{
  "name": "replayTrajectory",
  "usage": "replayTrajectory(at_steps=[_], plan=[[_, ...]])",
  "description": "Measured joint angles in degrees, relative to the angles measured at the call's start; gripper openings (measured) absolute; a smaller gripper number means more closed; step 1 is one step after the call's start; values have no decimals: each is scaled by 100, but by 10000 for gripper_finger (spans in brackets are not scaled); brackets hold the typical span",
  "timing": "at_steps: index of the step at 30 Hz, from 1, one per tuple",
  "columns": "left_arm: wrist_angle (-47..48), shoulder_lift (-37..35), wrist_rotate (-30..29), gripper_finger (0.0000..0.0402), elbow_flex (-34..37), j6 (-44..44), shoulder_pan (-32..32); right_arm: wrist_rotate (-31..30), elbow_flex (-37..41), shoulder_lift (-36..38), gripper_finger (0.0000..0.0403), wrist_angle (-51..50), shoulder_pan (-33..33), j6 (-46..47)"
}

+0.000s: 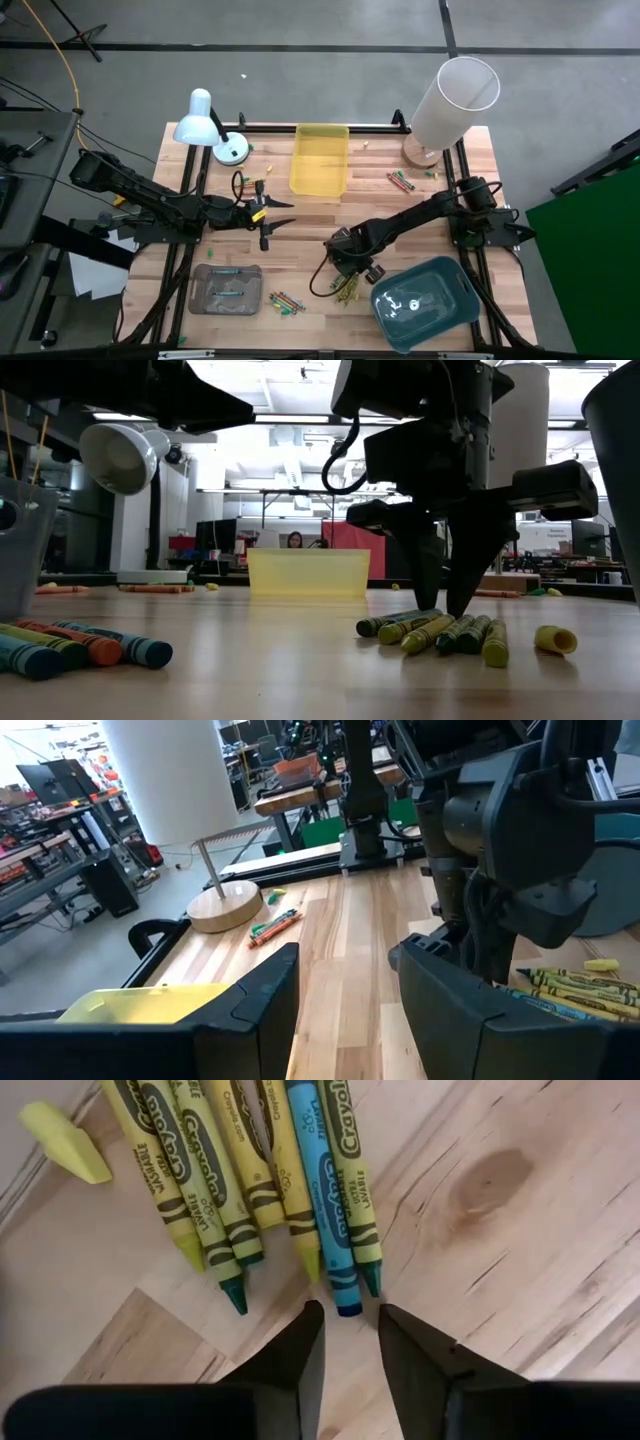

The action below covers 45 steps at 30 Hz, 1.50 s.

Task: Sort crayons
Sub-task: Put the blue crayon into the black bin

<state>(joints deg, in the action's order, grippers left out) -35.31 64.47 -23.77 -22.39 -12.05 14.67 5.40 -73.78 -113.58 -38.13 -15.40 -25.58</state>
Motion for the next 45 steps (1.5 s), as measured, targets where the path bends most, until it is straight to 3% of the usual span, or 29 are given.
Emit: replayTrajectory(at_steps=[6,12,24,34,40,45], plan=[[-8,0,0,159,0,-8,1,-11,0,-2,70,11,0,2],[-13,0,-124,158,0,-20,-1,-85,0,-7,7,46,0,2],[-11,0,-553,158,0,-115,-1,-177,-4,12,3,-103,56,127],[95,0,-555,158,2,-212,-1,-198,-597,70,35,-343,73,481],[120,0,-555,158,2,-182,-1,-257,-678,60,113,-320,-133,597],[120,0,-555,158,2,-173,-1,-448,-678,-86,179,-233,-351,69]])
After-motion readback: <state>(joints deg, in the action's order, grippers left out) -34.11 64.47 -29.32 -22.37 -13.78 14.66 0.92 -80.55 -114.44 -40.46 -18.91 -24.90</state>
